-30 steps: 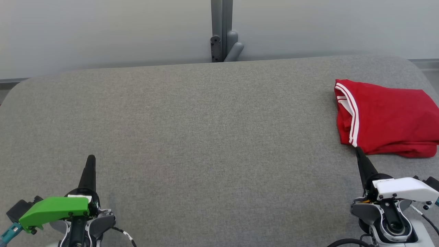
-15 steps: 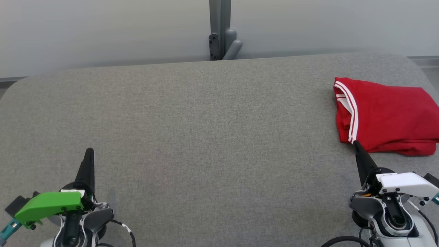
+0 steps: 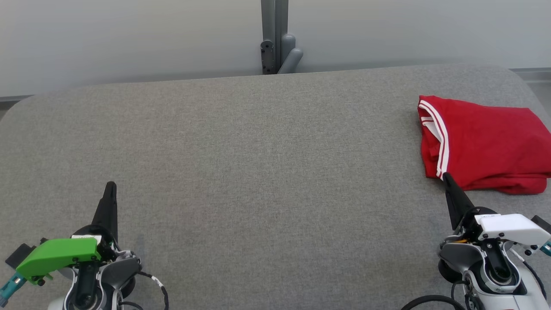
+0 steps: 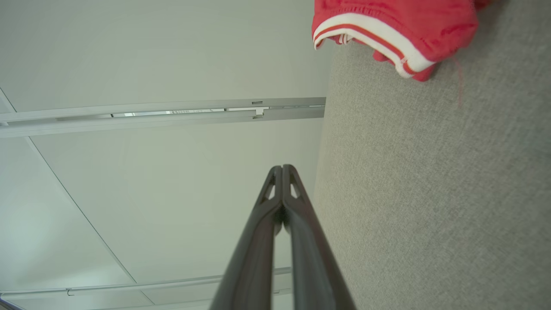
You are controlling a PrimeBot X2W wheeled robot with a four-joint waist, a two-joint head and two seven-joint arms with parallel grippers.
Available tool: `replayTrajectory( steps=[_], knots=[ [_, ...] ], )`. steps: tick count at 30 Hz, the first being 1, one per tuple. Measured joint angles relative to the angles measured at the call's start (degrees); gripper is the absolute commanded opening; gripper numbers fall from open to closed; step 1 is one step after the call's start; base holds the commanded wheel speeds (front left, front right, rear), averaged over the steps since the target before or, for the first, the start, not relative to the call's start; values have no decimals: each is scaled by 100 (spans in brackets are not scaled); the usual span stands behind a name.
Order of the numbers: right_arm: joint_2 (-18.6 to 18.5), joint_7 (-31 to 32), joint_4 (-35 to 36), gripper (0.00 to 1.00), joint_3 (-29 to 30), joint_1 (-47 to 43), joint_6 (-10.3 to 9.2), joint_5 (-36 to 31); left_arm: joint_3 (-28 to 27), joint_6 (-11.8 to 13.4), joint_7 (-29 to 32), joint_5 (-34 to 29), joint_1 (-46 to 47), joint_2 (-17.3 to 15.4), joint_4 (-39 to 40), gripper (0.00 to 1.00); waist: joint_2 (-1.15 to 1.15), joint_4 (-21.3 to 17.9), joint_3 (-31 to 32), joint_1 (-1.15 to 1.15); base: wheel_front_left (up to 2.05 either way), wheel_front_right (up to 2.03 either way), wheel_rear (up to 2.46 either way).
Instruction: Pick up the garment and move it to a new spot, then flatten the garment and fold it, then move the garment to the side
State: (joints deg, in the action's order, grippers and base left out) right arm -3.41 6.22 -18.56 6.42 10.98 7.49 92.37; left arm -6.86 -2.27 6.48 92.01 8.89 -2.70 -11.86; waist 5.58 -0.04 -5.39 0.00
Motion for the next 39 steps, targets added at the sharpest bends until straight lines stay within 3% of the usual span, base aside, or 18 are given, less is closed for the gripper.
replayTrajectory(
  steps=[39],
  knots=[
    [-66, -36, 0, 0, -87, 1, 0, 81, -1, 0, 0, 0, 1, 0, 0, 0, 0, 0, 0, 0, 0, 0, 0]
  ],
)
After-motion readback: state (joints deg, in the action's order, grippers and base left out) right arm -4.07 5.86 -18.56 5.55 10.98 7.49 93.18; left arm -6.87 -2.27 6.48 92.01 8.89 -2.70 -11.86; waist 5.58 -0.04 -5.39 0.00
